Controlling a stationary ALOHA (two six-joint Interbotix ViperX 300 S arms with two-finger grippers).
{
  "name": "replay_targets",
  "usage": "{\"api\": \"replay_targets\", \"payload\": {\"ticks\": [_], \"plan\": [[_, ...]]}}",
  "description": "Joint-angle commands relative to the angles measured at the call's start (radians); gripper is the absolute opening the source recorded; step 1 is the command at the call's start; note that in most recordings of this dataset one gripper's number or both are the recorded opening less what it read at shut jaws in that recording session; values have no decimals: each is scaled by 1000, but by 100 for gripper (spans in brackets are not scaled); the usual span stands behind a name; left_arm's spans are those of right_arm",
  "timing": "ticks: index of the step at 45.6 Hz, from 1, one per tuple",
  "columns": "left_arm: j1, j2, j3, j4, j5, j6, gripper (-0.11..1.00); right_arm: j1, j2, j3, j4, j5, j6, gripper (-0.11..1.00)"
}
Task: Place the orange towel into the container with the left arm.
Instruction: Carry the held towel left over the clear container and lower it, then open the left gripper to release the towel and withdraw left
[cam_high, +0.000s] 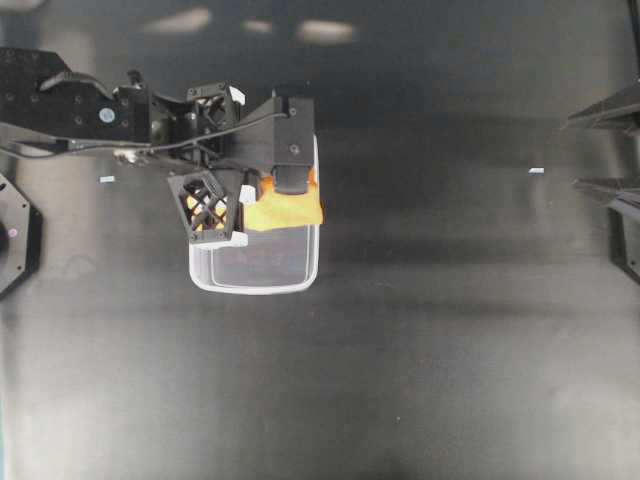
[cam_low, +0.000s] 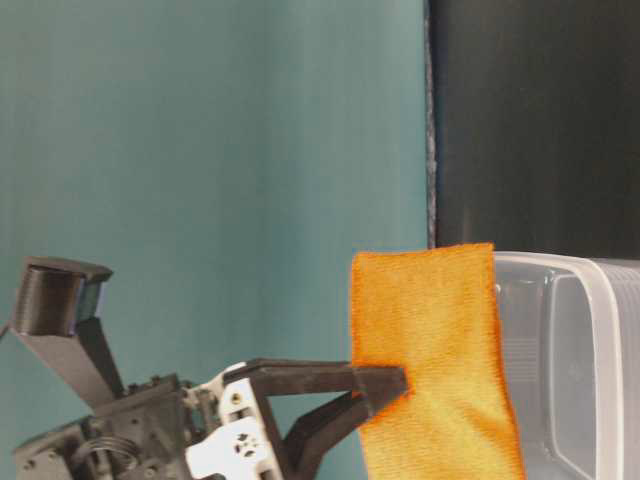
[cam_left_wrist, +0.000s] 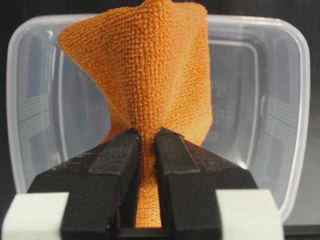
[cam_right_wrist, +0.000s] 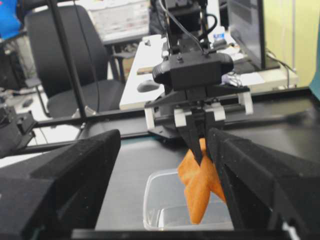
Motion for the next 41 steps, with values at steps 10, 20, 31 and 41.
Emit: {"api": "replay_targets", "payload": {"ticks": [10,20,31,41], "plan": [[-9,25,52,2,-29,-15,56,2,8,-9,3,-5,0,70],[-5,-58,-6,2,-32,-2,88,2,6,-9,3,-5,2,70],[-51,-284,-28,2,-46,-18,86,2,0,-5,3,-2,0,70],[-106,-416,98,2,-123,-23,86,2,-29,18,3,21,0,70]]}}
